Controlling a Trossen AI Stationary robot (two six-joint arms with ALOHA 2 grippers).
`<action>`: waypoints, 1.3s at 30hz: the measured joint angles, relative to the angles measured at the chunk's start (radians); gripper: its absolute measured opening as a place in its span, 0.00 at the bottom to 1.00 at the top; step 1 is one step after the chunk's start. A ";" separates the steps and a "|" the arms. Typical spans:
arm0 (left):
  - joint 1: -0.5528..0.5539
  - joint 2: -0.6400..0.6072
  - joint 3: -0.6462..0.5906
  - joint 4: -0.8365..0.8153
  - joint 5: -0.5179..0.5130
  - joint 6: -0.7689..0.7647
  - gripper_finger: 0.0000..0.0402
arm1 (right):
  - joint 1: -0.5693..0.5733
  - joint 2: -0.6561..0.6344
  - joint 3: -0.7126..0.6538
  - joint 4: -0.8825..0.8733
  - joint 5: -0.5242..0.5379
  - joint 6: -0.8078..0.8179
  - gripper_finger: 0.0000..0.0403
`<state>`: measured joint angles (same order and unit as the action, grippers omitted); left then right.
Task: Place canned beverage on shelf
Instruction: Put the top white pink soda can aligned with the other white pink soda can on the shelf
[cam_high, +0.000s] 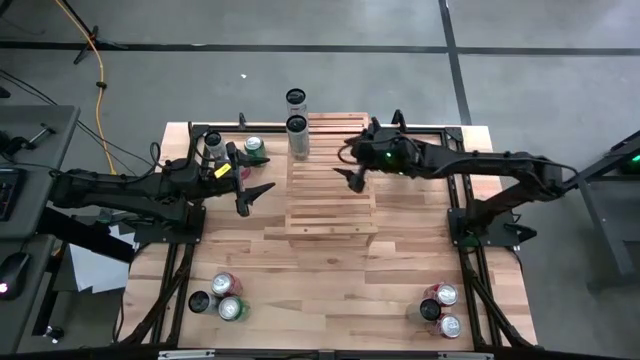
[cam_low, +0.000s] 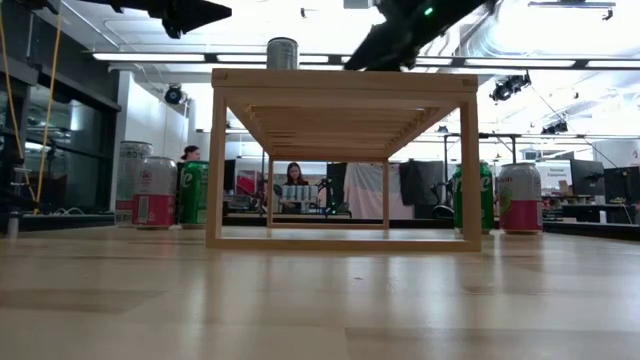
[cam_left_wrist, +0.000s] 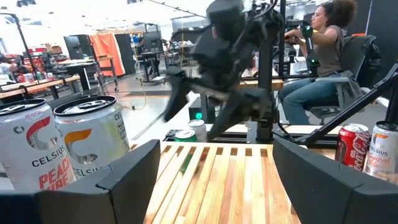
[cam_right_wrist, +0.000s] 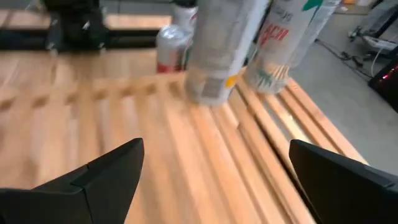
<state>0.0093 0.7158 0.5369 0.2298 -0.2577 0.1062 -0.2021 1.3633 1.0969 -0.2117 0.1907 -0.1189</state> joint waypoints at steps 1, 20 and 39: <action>0.000 0.000 0.000 0.000 0.000 0.000 0.76 | 0.015 -0.018 0.000 -0.031 0.012 -0.002 0.96; 0.000 0.000 0.000 -0.063 0.000 0.020 0.76 | 0.197 -0.421 -0.478 0.271 0.328 0.065 0.96; 0.151 0.180 0.415 -0.917 -0.389 -0.394 0.76 | 0.202 -0.427 -0.584 0.675 0.244 -0.031 0.96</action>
<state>0.1599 0.8958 0.9523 -0.6870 -0.6470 -0.2874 0.0003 0.9364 0.5129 0.4636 0.4346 -0.1495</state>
